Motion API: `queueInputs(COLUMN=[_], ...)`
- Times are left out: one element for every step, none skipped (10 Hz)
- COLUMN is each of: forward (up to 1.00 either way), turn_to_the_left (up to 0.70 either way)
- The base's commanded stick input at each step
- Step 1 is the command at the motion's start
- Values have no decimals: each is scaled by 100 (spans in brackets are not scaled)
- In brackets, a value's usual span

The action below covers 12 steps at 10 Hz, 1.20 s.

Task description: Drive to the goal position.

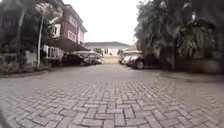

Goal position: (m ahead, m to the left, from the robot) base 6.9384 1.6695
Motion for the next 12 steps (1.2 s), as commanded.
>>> queueInputs(forward=[70,70,70,70,70,70,70,70,70,70,70,70], turn_to_the_left=[0,0,0,0,0,0,0,0,0,0,0,0])
